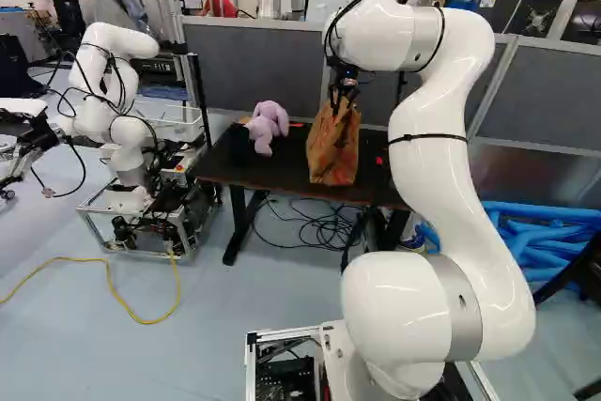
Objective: Pick up the bag on the ground and place it on the table
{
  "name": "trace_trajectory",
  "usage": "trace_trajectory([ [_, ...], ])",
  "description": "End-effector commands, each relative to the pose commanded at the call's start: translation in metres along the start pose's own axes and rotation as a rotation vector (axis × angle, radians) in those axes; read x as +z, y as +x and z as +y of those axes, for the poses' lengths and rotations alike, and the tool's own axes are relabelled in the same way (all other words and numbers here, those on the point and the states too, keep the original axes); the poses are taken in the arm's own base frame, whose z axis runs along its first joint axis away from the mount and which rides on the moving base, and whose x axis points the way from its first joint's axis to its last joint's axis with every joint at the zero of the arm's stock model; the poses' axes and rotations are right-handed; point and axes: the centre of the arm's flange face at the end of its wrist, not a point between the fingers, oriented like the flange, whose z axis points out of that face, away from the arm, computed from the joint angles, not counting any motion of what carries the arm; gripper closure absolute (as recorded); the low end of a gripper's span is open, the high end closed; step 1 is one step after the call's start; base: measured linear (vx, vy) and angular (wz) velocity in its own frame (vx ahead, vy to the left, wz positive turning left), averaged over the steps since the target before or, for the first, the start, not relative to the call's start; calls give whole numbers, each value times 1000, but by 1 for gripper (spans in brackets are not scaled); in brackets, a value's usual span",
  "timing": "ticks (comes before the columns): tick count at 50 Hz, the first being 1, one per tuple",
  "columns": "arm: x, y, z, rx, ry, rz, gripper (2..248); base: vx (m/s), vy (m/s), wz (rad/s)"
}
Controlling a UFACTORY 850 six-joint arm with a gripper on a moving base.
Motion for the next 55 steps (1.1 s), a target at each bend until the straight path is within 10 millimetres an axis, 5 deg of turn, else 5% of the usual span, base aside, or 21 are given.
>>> trace_trajectory([
  [11, 7, 2, 0, 1, -2, -9, 227, 0, 0, 0],
  [12, 7, 2, 0, 1, -2, -9, 200, 0, 0, 0],
  [17, 8, 2, 0, 1, -2, -9, 200, 0, 0, 0],
  [18, 8, 2, 0, 1, -2, -9, 167, 0, 0, 0],
  [22, 8, 2, 0, 1, -2, -9, 167, 0, 0, 0],
  [23, 8, 2, 0, 1, -2, -9, 133, 0, 0, 0],
  [27, 8, 2, 0, 1, -2, -9, 133, 0, 0, 0],
  [28, 8, 2, 0, 1, -2, -9, 98, 0, 0, 0],
  [32, 8, 2, 0, 1, -2, -9, 98, 0, 0, 0],
  [33, 8, 2, 0, 1, -2, -9, 62, 0, 0, 0],
  [38, 8, 2, 0, 1, -2, -9, 62, 0, 0, 0],
  [39, 8, 2, 0, 1, -2, -9, 25, 0, 0, 0],
  [43, 6, 1, 0, 0, -1, -7, 25, 0, 0, 0],
  [44, 5, 1, 0, 0, -1, -6, 3, 0, 0, 0],
  [55, -10, -4, 0, 0, 2, 11, 3, 0, 0, 0],
])
